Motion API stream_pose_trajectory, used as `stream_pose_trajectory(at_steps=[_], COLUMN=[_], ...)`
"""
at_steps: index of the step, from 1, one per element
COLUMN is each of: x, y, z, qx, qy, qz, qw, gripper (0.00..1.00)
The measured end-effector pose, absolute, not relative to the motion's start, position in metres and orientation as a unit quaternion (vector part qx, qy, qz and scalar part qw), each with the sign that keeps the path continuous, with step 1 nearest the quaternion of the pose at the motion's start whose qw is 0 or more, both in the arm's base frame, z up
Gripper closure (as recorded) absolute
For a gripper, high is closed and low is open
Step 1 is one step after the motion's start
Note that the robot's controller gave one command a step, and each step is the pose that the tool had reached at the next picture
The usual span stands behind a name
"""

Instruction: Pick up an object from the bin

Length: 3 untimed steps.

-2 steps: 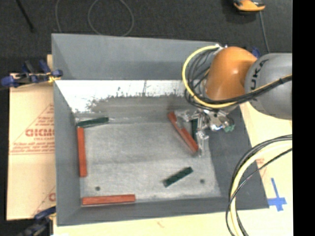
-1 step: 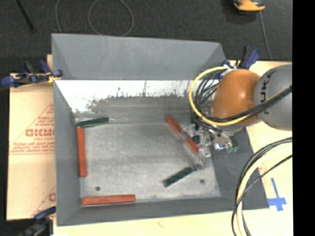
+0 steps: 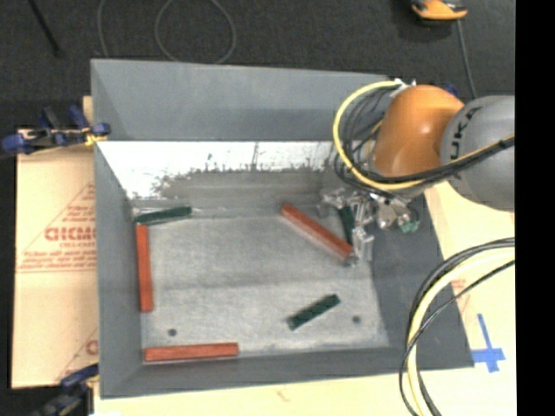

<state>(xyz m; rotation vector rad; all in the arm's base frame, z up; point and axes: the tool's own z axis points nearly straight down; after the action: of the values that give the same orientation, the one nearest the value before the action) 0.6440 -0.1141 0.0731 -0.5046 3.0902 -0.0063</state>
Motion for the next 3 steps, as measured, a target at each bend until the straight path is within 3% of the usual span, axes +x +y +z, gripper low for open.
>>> stream_pose_trajectory(at_steps=[1,2,3], x=[0.616,0.617,0.646], y=[-0.063,-0.066,-0.047], z=[0.072,0.072,0.204], qx=[-0.167,-0.164,-0.175], qy=[0.986,0.986,0.985], qz=[0.001,0.001,-0.002], qw=[0.002,0.004,0.007], gripper=[0.00,1.00,1.00])
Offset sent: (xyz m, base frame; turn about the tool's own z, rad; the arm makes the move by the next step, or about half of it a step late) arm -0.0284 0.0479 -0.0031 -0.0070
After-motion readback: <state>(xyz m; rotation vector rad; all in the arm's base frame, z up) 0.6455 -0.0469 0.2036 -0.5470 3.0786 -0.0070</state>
